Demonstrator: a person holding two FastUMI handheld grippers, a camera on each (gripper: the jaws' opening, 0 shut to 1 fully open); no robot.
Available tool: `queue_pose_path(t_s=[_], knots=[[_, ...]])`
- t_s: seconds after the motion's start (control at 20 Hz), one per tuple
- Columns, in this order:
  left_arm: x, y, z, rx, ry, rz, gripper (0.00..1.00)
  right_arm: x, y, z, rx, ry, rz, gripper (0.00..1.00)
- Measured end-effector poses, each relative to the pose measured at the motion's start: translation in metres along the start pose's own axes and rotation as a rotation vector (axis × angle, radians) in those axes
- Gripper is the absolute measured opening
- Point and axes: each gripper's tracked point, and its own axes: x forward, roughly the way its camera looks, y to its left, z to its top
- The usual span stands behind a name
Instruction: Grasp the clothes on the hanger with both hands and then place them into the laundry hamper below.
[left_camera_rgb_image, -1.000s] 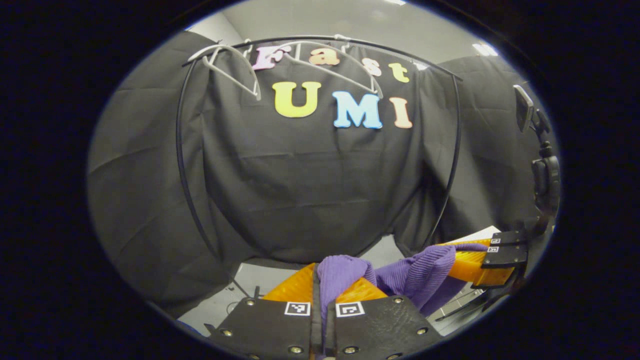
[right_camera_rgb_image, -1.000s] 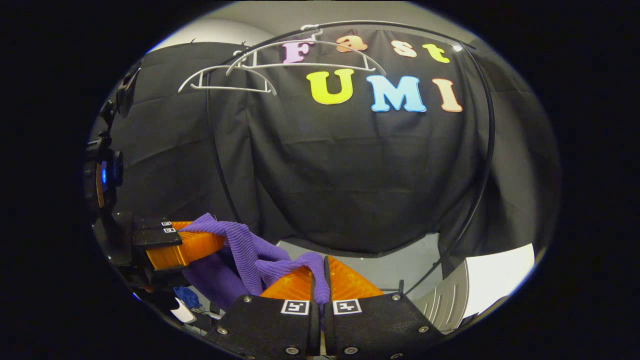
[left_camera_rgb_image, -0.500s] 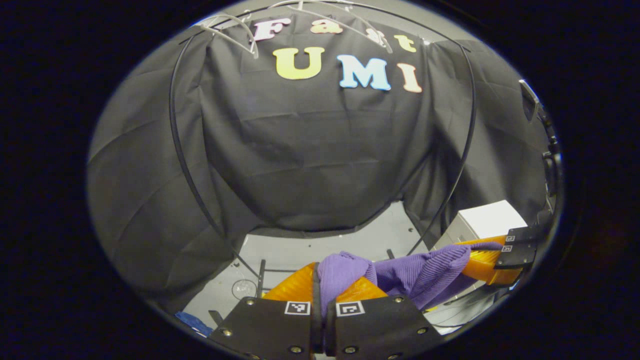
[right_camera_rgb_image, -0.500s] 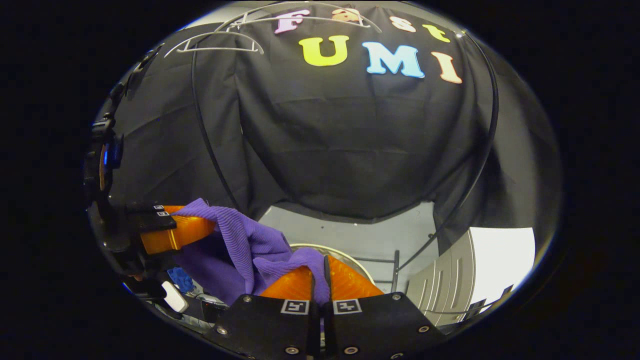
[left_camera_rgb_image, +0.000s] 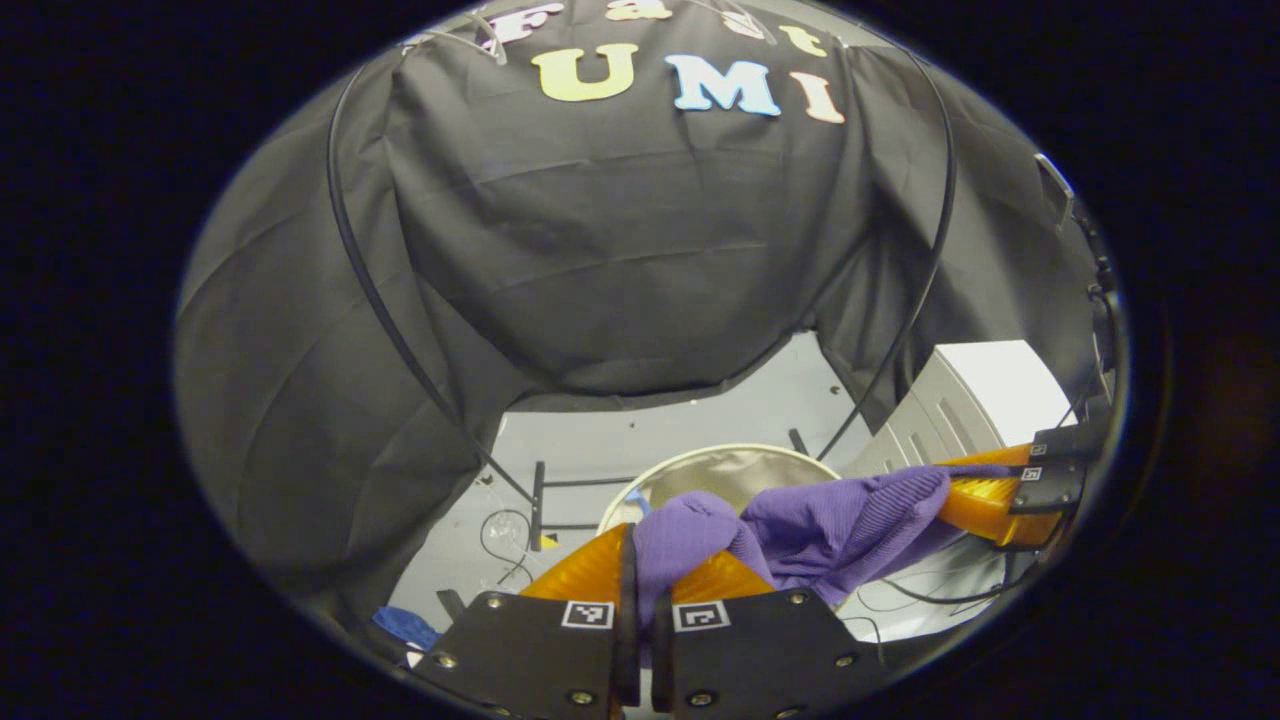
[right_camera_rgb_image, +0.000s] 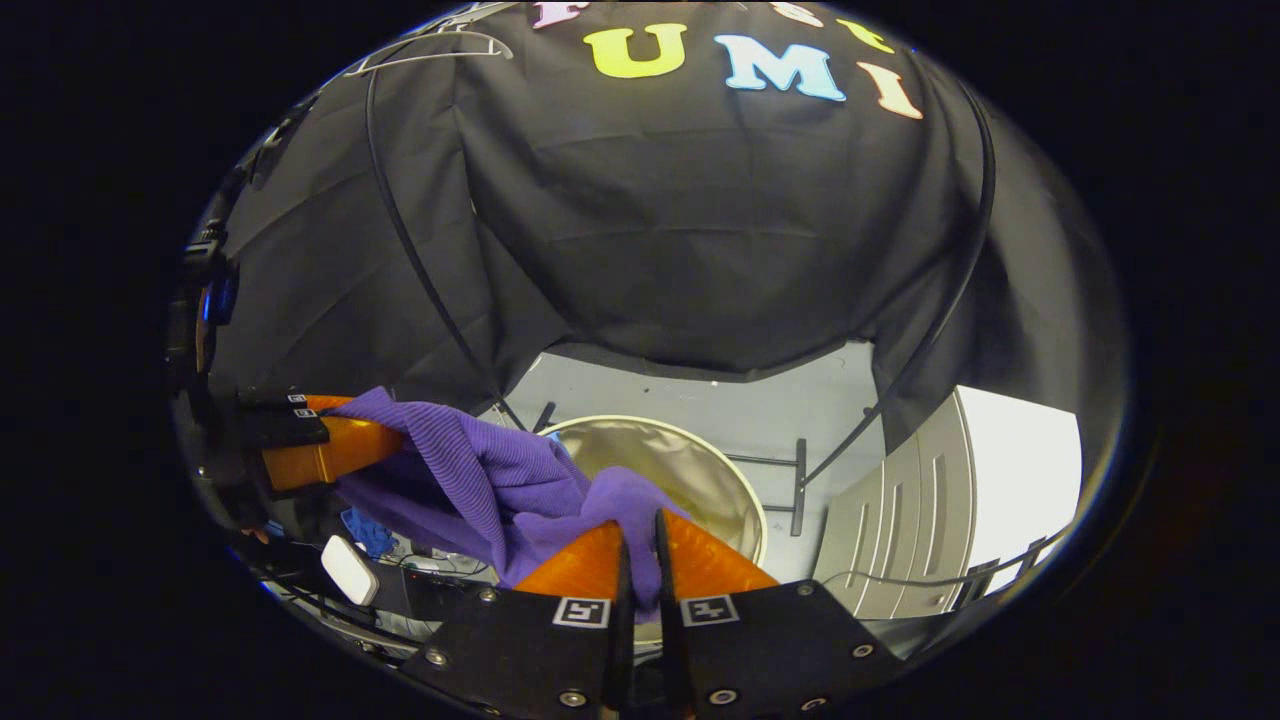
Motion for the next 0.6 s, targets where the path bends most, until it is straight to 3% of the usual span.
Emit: queue_pose_path(t_s=[0.05,0.1,0.15,0.2,0.35,0.4,0.45,0.6], knots=[[0.000,0.003,-0.001,-0.007,0.000,0.009,0.06,-0.003,-0.001,0.006,-0.002,-0.017,-0.009,0.14],[0.001,0.008,0.000,-0.011,-0.003,0.022,0.15,-0.005,-0.001,0.009,-0.002,-0.029,-0.017,0.27],[-0.004,0.012,0.001,-0.012,-0.014,0.033,0.32,-0.007,-0.003,0.011,0.000,-0.034,-0.023,0.38],[-0.007,0.016,0.005,-0.014,-0.027,0.042,0.49,-0.006,-0.003,0.011,0.000,-0.038,-0.030,0.55],[-0.022,0.033,0.007,-0.015,-0.066,0.077,1.00,-0.011,-0.011,0.017,0.003,-0.051,-0.073,0.83],[-0.027,0.039,0.012,-0.016,-0.081,0.088,0.90,-0.015,-0.014,0.016,0.007,-0.056,-0.093,0.90],[-0.034,0.042,0.018,-0.016,-0.096,0.095,1.00,-0.019,-0.015,0.019,0.013,-0.065,-0.105,0.92],[-0.057,0.051,0.042,-0.022,-0.167,0.109,0.98,-0.040,-0.017,0.042,0.026,-0.131,-0.127,0.93]])
